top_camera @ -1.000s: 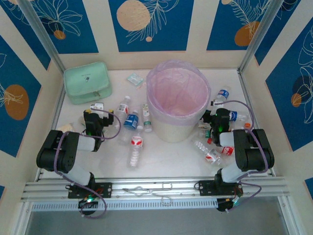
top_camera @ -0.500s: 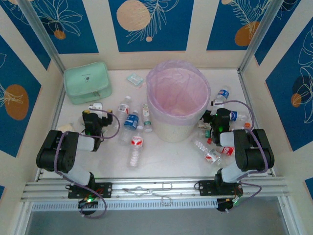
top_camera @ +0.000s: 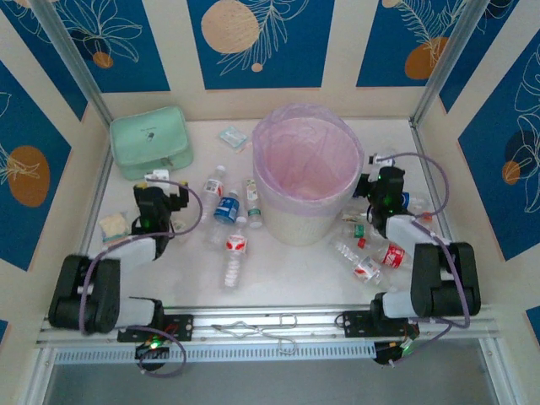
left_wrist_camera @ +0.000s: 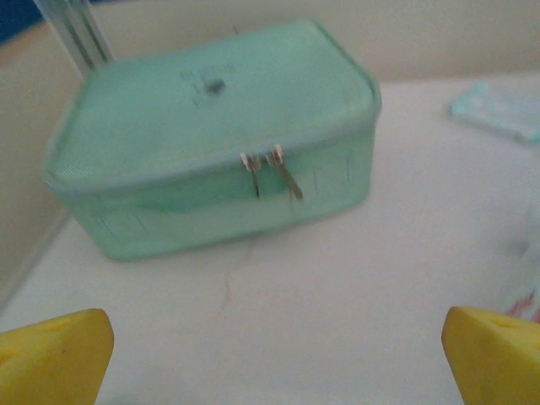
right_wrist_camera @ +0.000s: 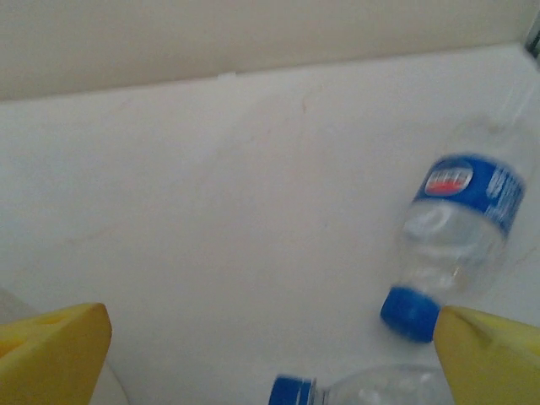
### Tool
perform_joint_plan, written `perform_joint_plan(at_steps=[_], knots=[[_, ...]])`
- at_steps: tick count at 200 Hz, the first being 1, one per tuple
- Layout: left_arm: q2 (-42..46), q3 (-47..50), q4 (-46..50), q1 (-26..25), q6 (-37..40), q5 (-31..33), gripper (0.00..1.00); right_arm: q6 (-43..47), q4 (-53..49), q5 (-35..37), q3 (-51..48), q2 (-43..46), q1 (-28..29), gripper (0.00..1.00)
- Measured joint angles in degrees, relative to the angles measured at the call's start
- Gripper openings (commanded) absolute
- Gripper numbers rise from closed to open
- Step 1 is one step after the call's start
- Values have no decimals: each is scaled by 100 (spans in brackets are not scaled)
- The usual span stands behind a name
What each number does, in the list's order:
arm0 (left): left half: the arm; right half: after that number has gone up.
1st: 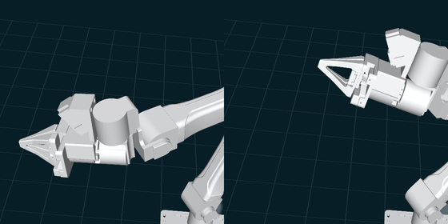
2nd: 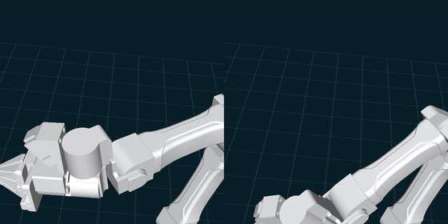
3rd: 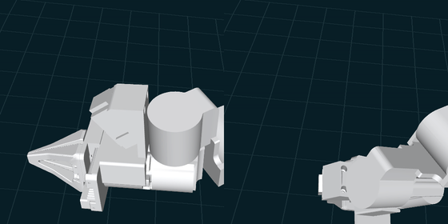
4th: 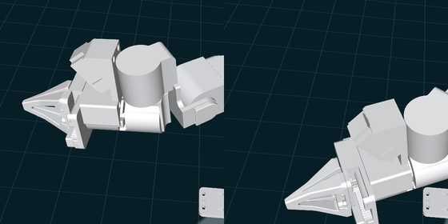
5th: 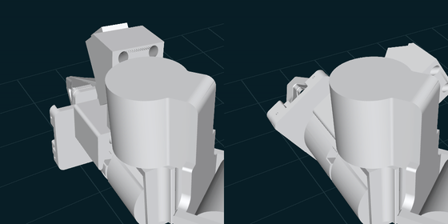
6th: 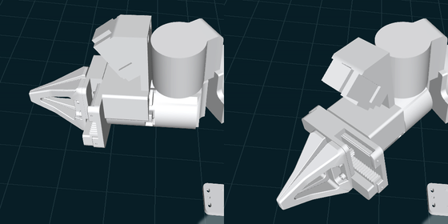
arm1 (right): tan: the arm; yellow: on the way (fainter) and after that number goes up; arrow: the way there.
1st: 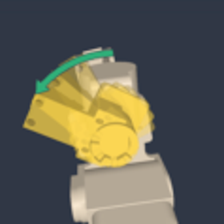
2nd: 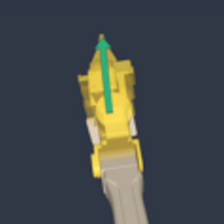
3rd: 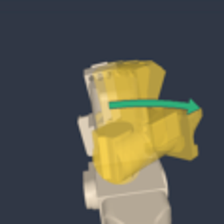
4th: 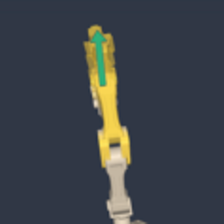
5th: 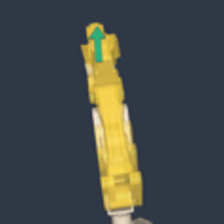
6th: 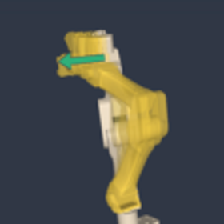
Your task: Put the plastic bottles in the bin
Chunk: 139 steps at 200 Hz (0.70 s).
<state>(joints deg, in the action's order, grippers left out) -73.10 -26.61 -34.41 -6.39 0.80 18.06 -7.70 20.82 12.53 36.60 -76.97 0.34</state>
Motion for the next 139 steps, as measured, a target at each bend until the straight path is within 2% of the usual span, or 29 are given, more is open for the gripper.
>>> perform_joint_plan(at_steps=[25,52,70,90,113,139], knots=[[874,-938,1405,-4,-341,264,99,-173,-1659,404,892,535,9,99],[1193,-1886,3036,-4,-970,501,99,-638,-3639,914,1932,649,-243,99],[1001,-2570,4179,-4,-1351,391,99,-841,-4730,938,2474,466,-817,99],[555,-3335,5217,-4,-1705,-13,99,-920,-5602,1008,2820,28,-1576,99],[116,-4015,6015,-4,-1923,-507,100,-929,-6271,1097,2837,-396,-2210,99],[-267,-4854,6728,-4,-1939,-938,99,-922,-6631,1034,2605,-409,-2691,98]])
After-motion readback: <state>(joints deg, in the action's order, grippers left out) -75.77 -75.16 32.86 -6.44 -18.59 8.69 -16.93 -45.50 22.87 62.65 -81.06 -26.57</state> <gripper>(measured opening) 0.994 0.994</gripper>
